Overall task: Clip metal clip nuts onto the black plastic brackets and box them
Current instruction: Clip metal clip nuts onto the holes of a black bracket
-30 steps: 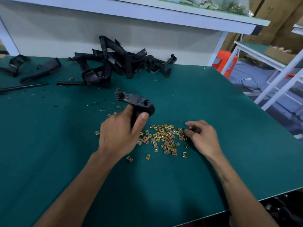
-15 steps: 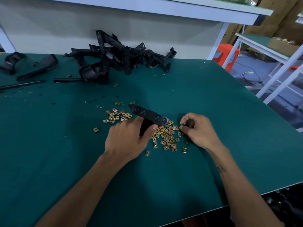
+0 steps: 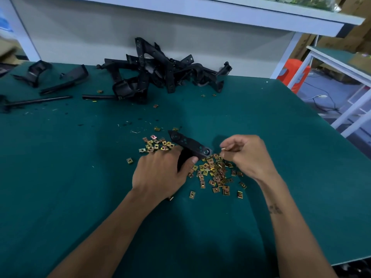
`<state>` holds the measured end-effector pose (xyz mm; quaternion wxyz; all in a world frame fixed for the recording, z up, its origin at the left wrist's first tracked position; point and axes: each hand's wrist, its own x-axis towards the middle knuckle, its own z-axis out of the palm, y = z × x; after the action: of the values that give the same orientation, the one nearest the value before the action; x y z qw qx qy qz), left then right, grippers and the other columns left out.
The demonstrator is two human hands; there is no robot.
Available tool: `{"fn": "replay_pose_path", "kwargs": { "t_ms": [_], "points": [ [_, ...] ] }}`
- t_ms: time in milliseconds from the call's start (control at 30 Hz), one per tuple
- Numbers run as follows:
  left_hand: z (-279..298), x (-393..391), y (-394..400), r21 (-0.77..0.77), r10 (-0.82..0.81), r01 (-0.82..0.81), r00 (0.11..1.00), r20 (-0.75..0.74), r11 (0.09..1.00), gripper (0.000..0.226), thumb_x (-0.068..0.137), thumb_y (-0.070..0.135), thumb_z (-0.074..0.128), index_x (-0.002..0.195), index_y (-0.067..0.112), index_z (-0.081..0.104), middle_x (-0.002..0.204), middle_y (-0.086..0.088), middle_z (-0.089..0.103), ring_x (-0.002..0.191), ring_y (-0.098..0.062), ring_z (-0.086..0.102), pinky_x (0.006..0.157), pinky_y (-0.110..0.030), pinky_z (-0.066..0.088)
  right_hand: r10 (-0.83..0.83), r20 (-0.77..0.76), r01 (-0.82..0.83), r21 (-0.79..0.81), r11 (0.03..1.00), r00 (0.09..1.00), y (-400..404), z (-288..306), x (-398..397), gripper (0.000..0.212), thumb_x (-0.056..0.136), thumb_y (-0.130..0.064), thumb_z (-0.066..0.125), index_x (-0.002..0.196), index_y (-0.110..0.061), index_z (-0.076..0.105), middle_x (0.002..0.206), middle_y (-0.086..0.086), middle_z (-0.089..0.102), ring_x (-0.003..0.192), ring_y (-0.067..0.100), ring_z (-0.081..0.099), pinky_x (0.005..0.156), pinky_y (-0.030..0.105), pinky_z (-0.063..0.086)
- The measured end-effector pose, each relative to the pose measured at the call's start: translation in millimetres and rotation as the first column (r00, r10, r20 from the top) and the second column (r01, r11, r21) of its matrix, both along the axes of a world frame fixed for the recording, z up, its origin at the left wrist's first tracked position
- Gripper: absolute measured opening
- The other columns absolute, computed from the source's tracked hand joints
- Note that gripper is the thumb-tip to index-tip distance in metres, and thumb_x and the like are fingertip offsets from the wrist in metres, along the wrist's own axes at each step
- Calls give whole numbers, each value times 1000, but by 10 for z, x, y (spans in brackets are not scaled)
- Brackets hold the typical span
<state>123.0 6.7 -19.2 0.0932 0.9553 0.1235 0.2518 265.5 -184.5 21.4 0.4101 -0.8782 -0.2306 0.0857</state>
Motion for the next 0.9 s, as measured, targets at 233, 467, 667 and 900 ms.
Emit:
{"fn": "replay_pose_path", "kwargs": {
  "t_ms": [233,467,667,900],
  "points": [
    [-10,10,8,0,4,-4,999,-43,1000,68,95,73,22,100,21,64,66,-3,65,60,-31,66,53,-30,35,117,-235,12,485,875,965,78,155,-29,21,77,2,80,93,-10,77,91,10,79,82,22,76,76,29,60],
    [-18,30,2,-25,0,-1,999,-43,1000,65,93,73,22,99,24,64,70,-4,68,65,-33,67,54,-32,35,184,-319,88,678,730,930,442,-31,-330,17,83,3,77,94,-10,77,93,16,79,94,29,77,87,40,61],
    [-8,28,-10,-17,1,-2,997,-82,1000,61,93,72,25,95,24,62,71,-5,67,64,-35,67,53,-32,34,122,-241,71,663,746,963,421,-99,-382,16,78,-4,82,85,-18,79,85,11,79,80,22,75,74,27,59],
    [-20,28,-21,2,1,-1,995,-104,1000,54,98,67,28,102,23,60,78,-6,70,68,-37,68,54,-34,36,168,-280,47,627,778,945,339,-51,-328,15,82,5,80,86,-10,78,84,13,79,75,20,73,68,24,56]
  ]
}}
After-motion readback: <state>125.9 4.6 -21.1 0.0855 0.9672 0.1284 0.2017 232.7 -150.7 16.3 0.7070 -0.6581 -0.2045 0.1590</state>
